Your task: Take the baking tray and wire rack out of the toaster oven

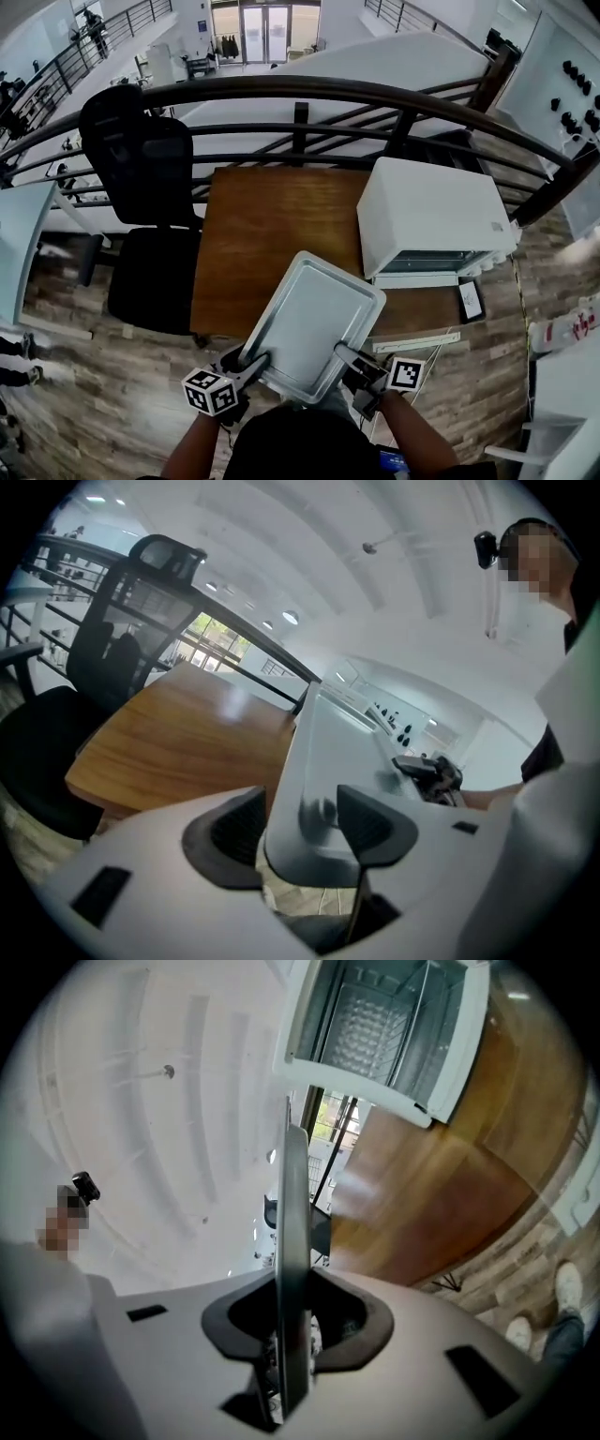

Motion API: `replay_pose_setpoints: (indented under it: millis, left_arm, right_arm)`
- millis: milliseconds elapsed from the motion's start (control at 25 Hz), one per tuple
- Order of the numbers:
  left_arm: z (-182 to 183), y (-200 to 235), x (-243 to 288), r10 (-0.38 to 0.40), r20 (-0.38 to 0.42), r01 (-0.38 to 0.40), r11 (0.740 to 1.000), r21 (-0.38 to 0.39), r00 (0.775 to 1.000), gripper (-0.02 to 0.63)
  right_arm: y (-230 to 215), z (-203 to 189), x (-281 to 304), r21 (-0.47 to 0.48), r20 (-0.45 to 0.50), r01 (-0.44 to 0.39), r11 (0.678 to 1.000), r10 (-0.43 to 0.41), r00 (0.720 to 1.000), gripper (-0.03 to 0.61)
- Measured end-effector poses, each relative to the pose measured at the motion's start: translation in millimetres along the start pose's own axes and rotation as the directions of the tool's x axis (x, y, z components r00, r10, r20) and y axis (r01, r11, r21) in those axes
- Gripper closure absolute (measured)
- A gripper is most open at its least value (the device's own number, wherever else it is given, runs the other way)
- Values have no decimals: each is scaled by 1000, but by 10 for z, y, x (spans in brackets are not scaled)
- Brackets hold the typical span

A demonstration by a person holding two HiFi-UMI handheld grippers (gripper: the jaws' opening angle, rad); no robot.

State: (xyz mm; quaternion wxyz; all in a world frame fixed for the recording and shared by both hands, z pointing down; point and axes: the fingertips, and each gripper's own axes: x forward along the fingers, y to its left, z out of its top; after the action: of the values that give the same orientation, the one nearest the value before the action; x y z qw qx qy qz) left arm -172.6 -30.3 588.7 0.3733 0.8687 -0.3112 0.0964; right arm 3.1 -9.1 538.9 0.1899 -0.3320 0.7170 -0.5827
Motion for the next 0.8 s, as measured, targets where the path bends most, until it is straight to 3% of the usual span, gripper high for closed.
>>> replay_pose_setpoints:
  millis: [160,360,520,680,800]
  left_arm:
    - [-71,0,-24,-22,0,21,999,-47,1000,370]
    - [-74,13,-81,-24,30,27,994,-102,999,446]
    - [-214,83,64,43,8,-41,988,-148,999,469]
    - [-473,118,235,96,-23,-99,964,-247,995,469]
    - [-576,144,322,120,-36,-125,948,-293,992,469]
  right_arm:
    - [72,-32,178,-35,-89,-36,999,33,995,504]
    - [-11,5,308,-31,-124,-8,1000,4,992,507]
    - [-451,150,393,-26,-105,159,987,-161,981,524]
    - [-929,201,411,-10,-119,362,932,-361,925,534]
    - [-1164,240,460,-28,-140,446,895,-445,885,534]
